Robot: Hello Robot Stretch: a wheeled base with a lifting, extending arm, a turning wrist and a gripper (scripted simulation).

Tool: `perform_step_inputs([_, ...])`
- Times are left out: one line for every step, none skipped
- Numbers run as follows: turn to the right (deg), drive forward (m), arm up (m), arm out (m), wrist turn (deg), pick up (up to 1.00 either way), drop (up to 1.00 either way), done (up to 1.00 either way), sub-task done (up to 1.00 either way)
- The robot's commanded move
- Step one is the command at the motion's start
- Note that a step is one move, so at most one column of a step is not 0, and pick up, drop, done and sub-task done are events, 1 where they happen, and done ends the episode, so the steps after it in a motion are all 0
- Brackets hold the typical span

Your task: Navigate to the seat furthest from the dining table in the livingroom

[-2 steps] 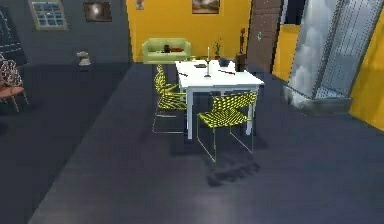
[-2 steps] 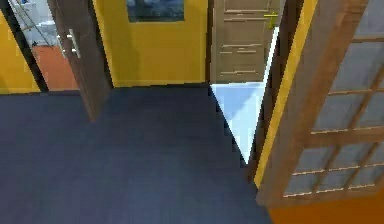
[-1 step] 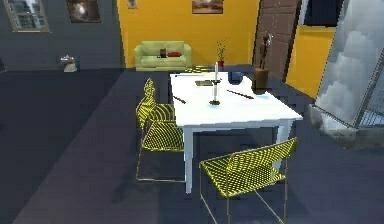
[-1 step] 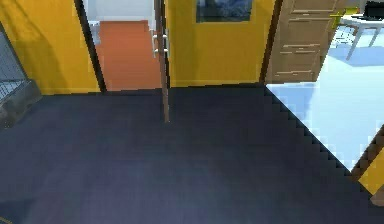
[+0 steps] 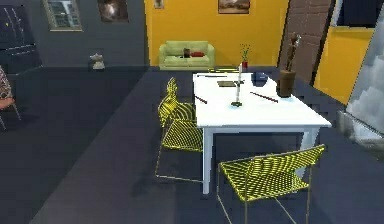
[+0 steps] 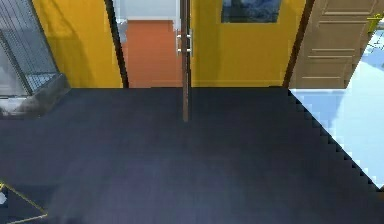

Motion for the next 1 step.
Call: perform_step_inputs([0.0, 0.45, 0.00, 0.00, 0.0, 0.00, 0.00, 0.00, 0.00])
